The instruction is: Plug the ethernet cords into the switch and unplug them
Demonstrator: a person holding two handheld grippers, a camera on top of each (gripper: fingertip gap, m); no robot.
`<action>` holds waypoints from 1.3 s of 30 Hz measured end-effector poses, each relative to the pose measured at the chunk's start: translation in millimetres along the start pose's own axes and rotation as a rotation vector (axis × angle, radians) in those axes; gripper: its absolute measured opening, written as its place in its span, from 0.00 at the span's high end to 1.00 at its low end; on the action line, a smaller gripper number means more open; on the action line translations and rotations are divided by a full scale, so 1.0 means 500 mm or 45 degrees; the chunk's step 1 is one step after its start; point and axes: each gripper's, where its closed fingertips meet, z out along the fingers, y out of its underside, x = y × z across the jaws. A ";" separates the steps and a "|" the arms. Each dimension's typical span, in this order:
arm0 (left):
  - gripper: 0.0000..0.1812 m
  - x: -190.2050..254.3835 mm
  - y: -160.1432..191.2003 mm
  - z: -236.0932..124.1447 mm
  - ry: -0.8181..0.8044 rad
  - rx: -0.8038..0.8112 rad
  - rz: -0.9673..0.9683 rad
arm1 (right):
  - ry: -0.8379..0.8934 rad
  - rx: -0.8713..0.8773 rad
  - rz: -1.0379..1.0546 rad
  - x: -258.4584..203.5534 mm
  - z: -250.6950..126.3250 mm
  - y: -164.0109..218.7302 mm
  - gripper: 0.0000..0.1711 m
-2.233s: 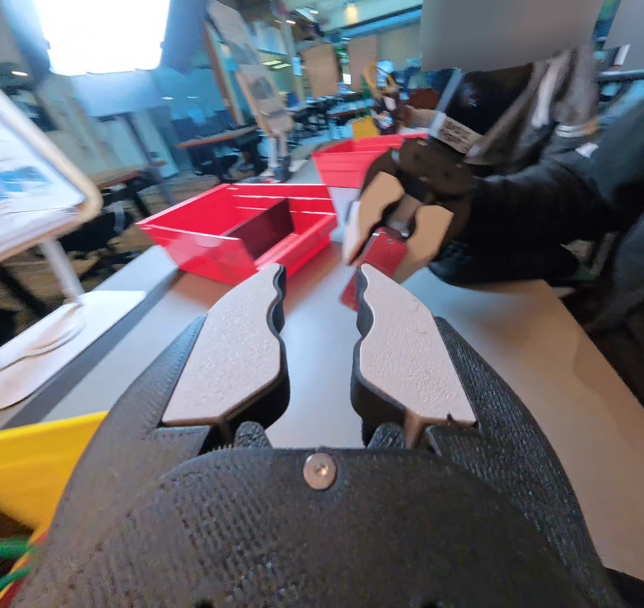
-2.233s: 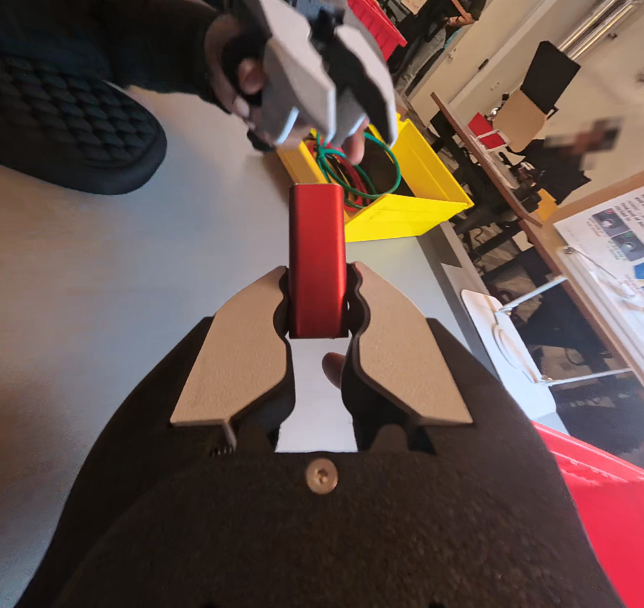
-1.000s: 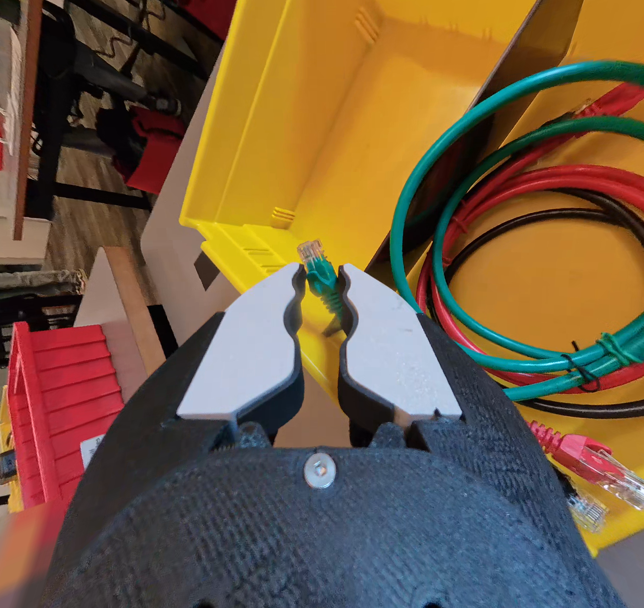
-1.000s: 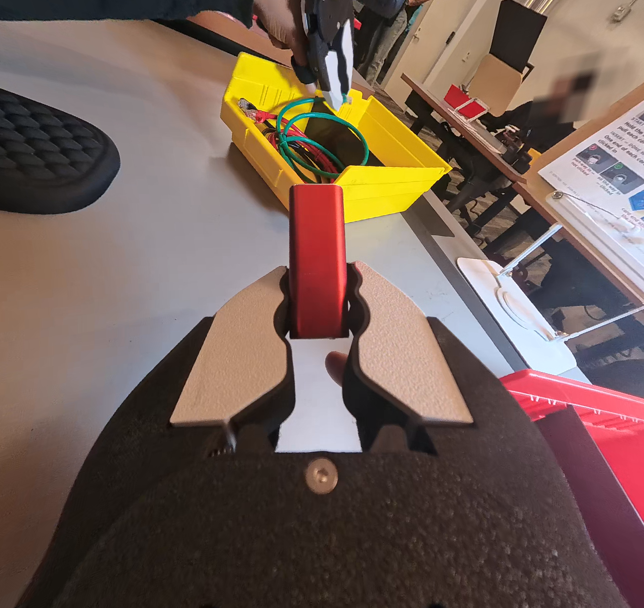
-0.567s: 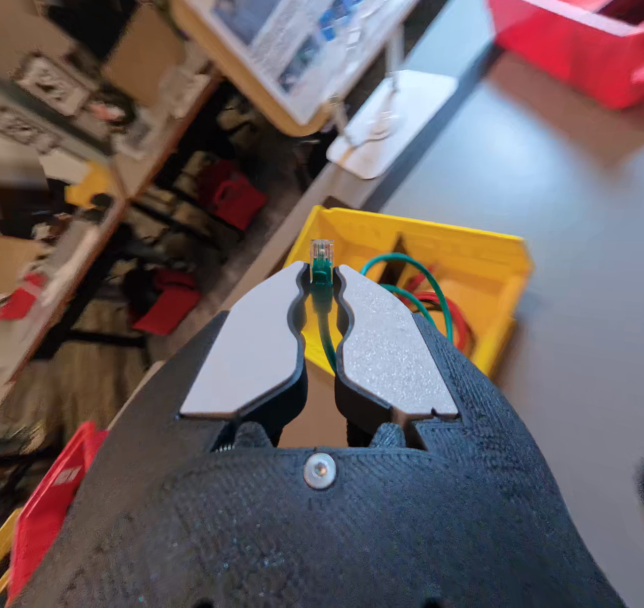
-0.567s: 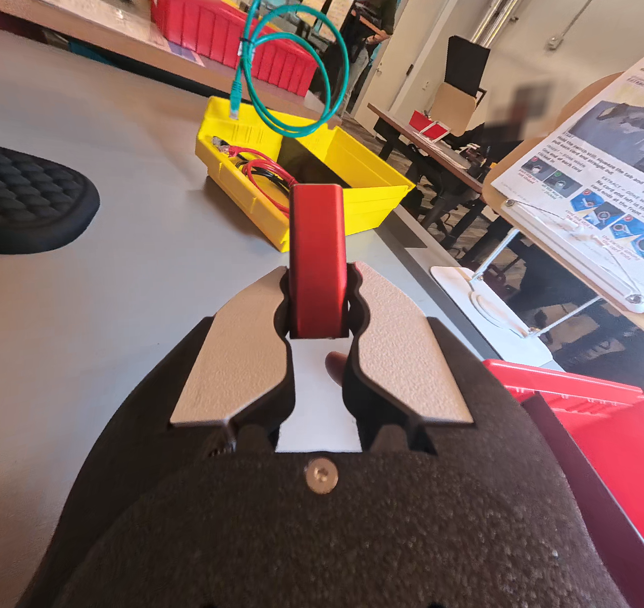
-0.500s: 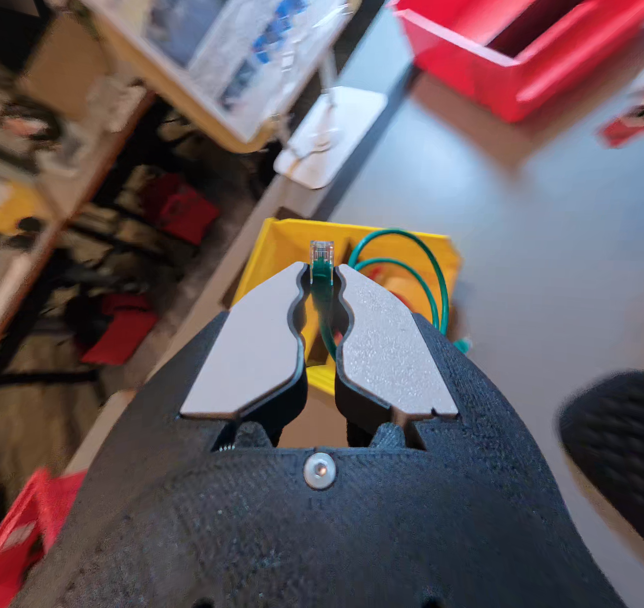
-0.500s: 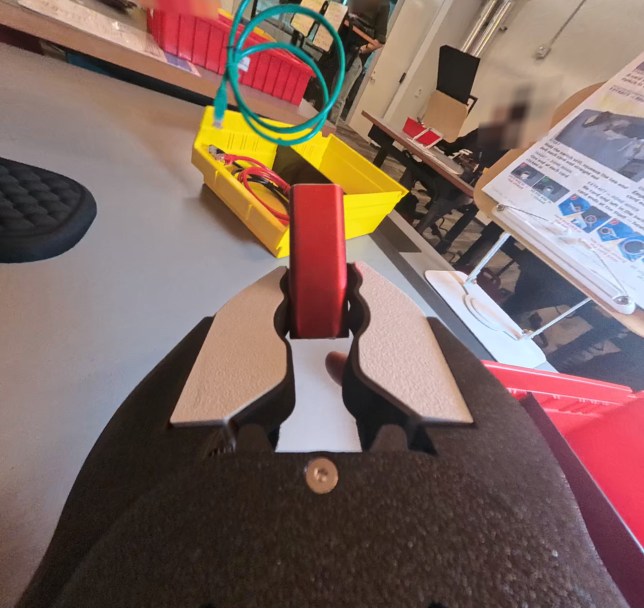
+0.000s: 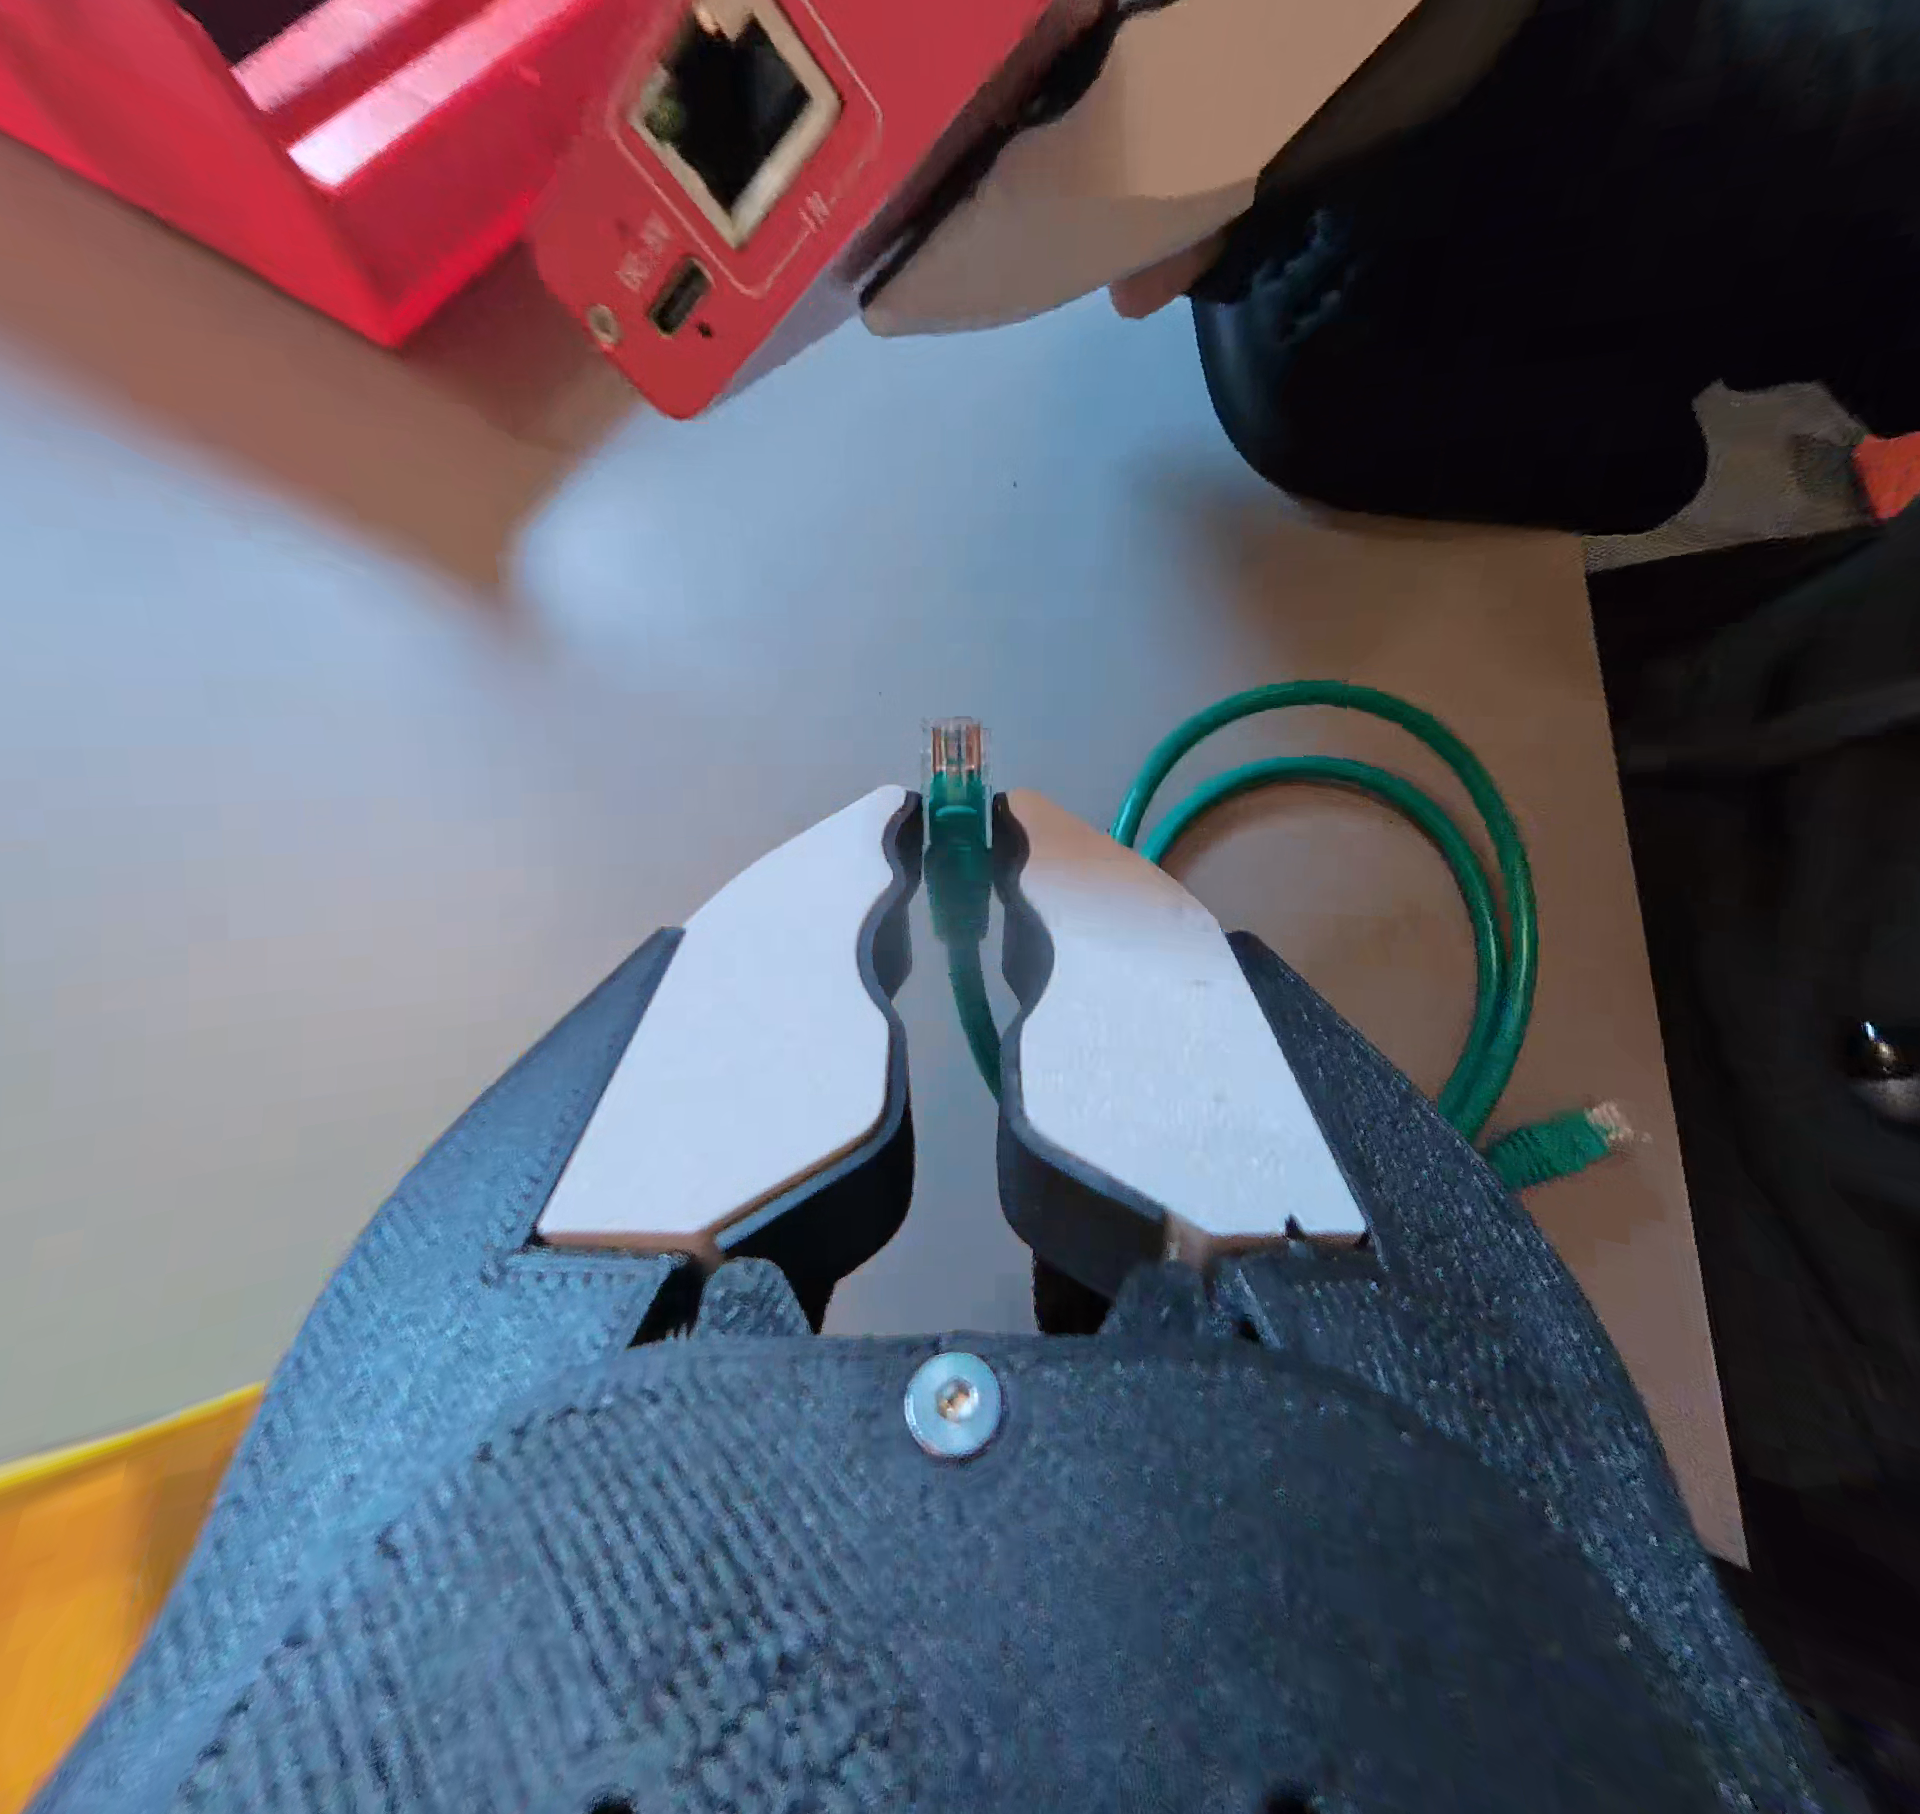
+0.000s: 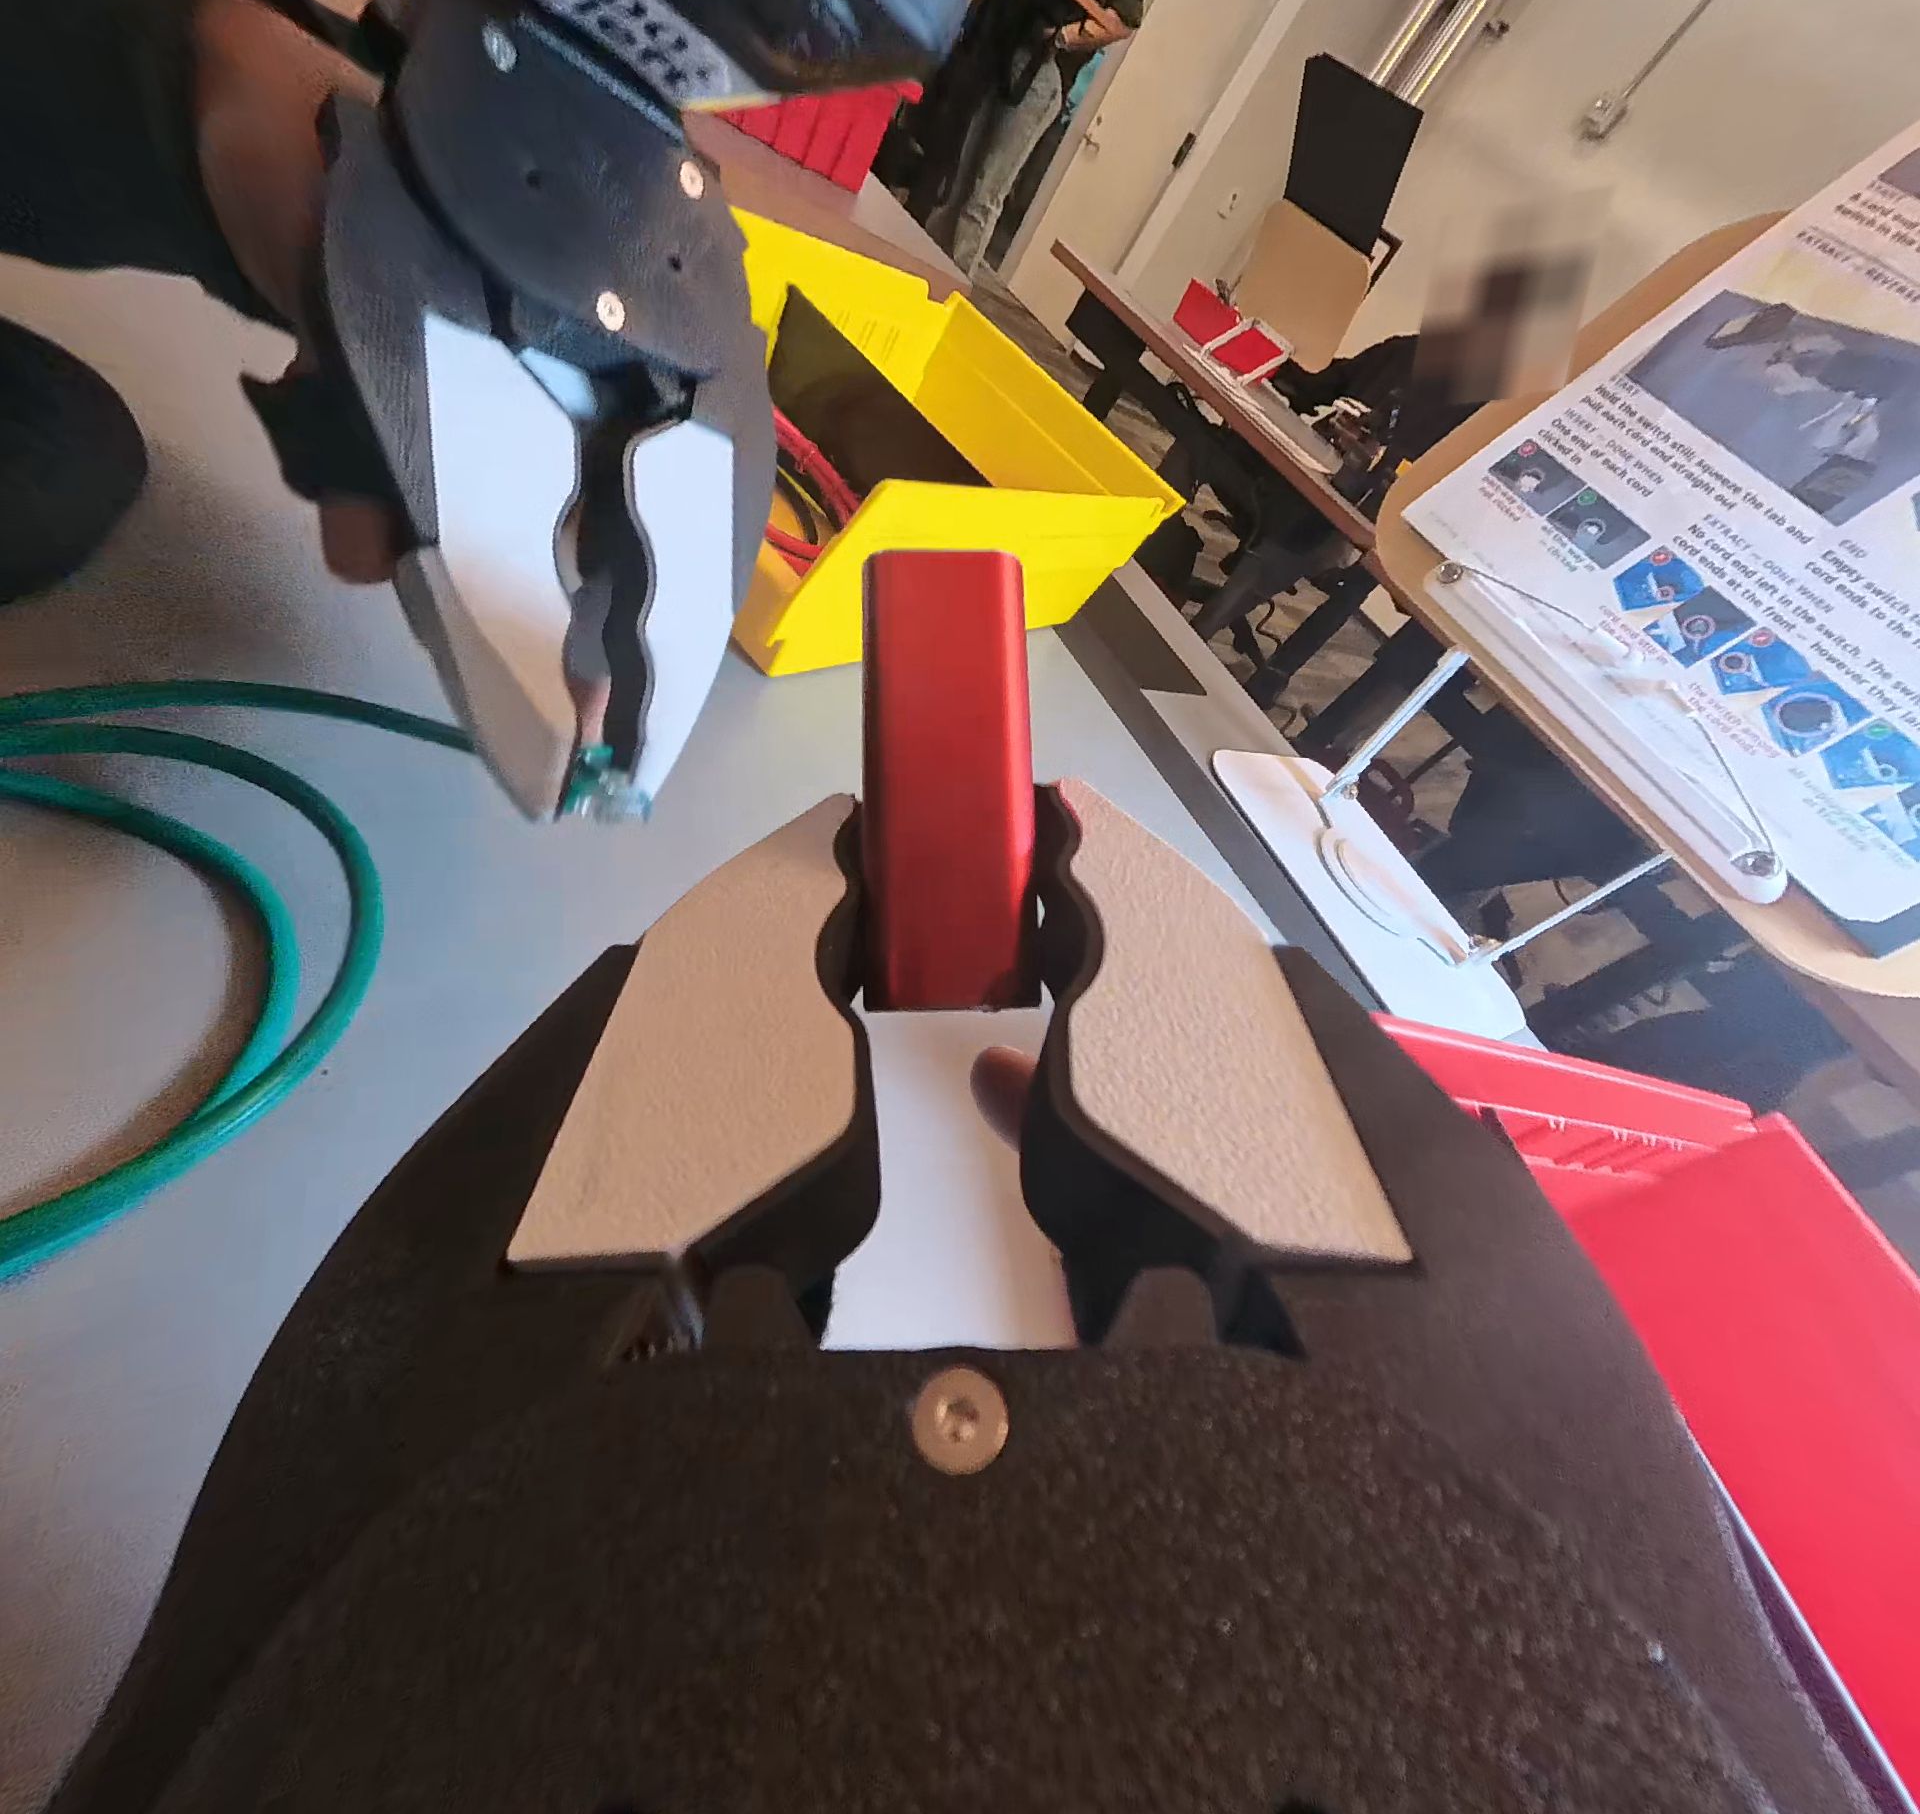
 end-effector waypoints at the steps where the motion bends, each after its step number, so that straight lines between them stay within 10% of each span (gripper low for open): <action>1: 0.92 -0.002 0.008 0.013 -0.010 -0.024 -0.005 | -0.002 -0.003 0.004 0.001 0.000 0.003 0.83; 14: 0.88 -0.015 0.040 0.001 -0.273 0.084 -0.029 | -0.053 -0.091 -0.252 -0.020 -0.010 0.035 0.83; 30: 0.94 -0.003 0.016 -0.015 -0.088 0.202 -0.200 | -0.139 -0.126 -0.538 -0.066 -0.012 0.047 0.83; 39: 0.94 0.029 0.000 -0.019 0.102 -0.171 -0.148 | -0.119 -0.117 -0.871 -0.087 -0.030 0.056 0.83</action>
